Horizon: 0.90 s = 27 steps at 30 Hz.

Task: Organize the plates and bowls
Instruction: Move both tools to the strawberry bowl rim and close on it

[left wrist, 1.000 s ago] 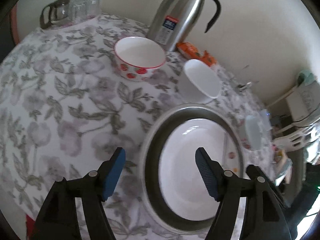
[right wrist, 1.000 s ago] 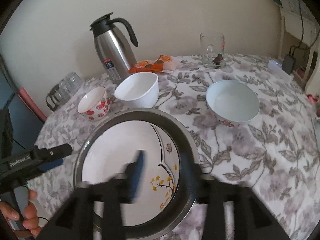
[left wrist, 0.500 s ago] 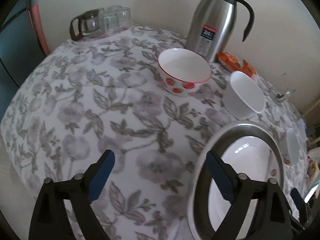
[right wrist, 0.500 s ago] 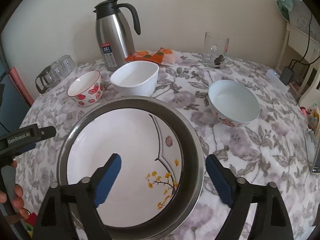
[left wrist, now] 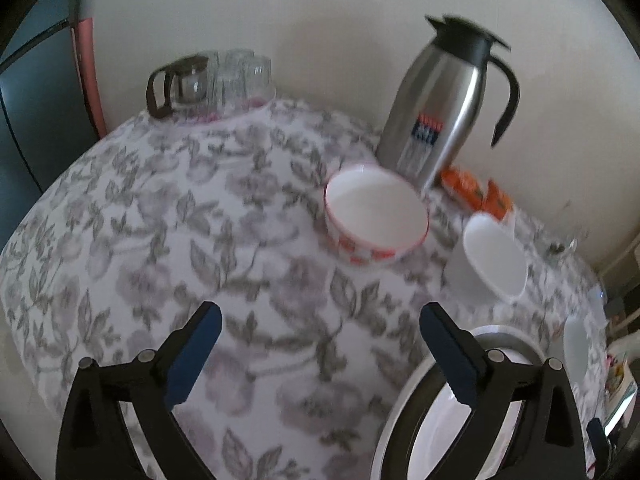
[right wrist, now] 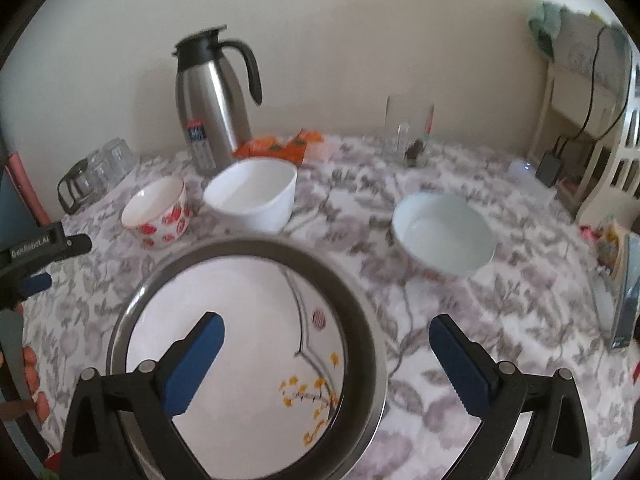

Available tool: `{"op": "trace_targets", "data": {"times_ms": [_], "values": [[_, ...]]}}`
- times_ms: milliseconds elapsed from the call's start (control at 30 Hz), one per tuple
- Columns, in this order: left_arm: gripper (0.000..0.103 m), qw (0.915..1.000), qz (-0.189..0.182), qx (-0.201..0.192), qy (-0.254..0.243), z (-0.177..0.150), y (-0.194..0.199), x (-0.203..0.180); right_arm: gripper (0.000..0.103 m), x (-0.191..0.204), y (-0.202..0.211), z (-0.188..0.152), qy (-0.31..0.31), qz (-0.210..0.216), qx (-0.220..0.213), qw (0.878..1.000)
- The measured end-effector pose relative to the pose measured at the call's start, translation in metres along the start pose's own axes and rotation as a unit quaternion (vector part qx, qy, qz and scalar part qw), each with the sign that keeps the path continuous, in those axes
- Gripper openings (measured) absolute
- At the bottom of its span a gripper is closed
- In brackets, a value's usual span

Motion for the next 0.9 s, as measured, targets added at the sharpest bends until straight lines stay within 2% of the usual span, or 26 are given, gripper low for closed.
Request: {"op": "trace_targets", "data": {"times_ms": [133,267,367,433,533,600,633,733,767,833,900], "values": [[0.099,0.9997,-0.020,-0.008,0.011,0.021,-0.003,0.003,0.103,0.012,0.002,0.015,0.017,0.006,-0.002,1.000],[0.099,0.9983,-0.045,0.011,0.036,0.041,-0.015,0.010,0.103,0.031,0.004,0.039,0.040,0.029,-0.003,0.999],[0.099,0.9947,-0.066,0.041,0.067,0.056,-0.030,0.019,0.103,0.052,0.007,0.067,0.044,0.078,0.003,0.996],[0.099,0.9913,-0.090,0.047,0.084,0.065,-0.039,0.024,0.103,0.070,0.008,0.088,0.047,0.116,0.008,0.992],[0.099,0.9888,-0.105,0.048,0.095,0.077,-0.050,0.031,0.103,0.098,0.001,0.115,0.046,0.156,0.020,0.986],[0.099,0.9867,-0.115,0.052,0.102,0.083,-0.059,0.036,0.098,0.118,-0.013,0.130,0.033,0.182,0.040,0.982],[0.099,0.9842,-0.130,0.058,0.106,0.086,-0.065,0.037,0.092,0.125,-0.021,0.134,0.027,0.188,0.049,0.981],[0.099,0.9820,-0.145,0.065,0.102,0.092,-0.077,0.038,0.070,0.144,-0.054,0.145,0.009,0.180,0.087,0.980],[0.098,0.9828,-0.144,0.065,0.097,0.094,-0.080,0.037,0.067,0.151,-0.067,0.147,0.005,0.174,0.101,0.980],[0.093,0.9820,-0.151,0.068,0.091,0.096,-0.088,0.036,0.063,0.159,-0.086,0.147,0.002,0.172,0.118,0.978],[0.078,0.9794,-0.163,0.081,0.088,0.097,-0.098,0.033,0.055,0.166,-0.103,0.144,0.002,0.168,0.137,0.976]]}}
Point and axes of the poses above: each gripper's, at about its wrist camera, not at the fingertips, and y roughly against the way its jaws point, x to its left, z to its top, the point moved 5 cm from there along -y, roughly the way its jaws point, and after that the axes turned 13 degrees about x, right-handed, at the moved point
